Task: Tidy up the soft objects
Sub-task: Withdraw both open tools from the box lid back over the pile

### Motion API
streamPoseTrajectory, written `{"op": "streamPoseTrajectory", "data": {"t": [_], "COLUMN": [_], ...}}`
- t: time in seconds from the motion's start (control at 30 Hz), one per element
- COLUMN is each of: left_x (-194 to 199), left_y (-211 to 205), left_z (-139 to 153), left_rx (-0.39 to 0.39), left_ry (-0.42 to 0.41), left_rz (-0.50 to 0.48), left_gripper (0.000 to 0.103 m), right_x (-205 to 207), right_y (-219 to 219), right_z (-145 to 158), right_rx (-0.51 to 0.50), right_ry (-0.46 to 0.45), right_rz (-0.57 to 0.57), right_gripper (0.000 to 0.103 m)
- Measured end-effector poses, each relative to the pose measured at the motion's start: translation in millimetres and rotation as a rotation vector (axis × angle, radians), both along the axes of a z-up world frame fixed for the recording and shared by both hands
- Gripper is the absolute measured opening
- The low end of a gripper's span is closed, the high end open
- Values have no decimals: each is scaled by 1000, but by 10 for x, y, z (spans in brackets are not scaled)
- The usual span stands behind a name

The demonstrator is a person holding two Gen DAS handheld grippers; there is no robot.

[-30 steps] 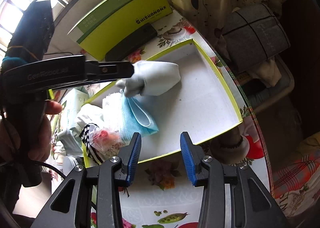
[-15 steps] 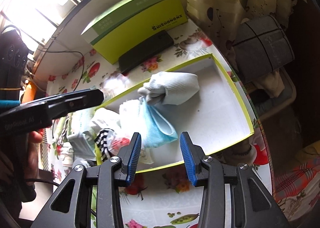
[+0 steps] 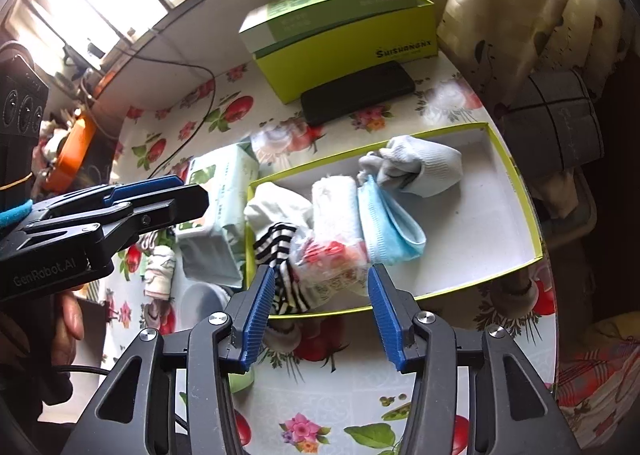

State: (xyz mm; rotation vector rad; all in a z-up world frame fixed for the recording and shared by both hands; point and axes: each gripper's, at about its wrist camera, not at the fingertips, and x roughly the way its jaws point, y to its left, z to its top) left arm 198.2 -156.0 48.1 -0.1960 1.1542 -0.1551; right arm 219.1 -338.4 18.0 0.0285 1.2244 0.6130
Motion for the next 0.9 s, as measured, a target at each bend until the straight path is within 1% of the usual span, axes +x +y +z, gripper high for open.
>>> {"op": "streamPoseTrajectory", "data": {"t": [0.07, 0.2, 0.47, 0.63, 0.9], "left_x": [-84, -234, -497, -631, -799], "left_y": [63, 190, 403, 547, 680], "left_z": [12, -3, -39, -96, -144], "left_rx": [5, -14, 38, 40, 45], "left_ry": [-3, 6, 8, 22, 38], "left_rz": [16, 39, 106, 153, 191], "left_gripper": [46, 46, 46, 46, 45], "right_x": [-62, -178, -330, -402, -501], "right_y": [82, 234, 465, 573, 697], "right_z": [27, 65, 91, 109, 84], "right_rx": [-5, -15, -27, -30, -23], "right_ry": [-4, -13, -16, -25, 14], "right_rz": [20, 58, 102, 128, 171], "right_gripper": [51, 53, 54, 55, 55]}}
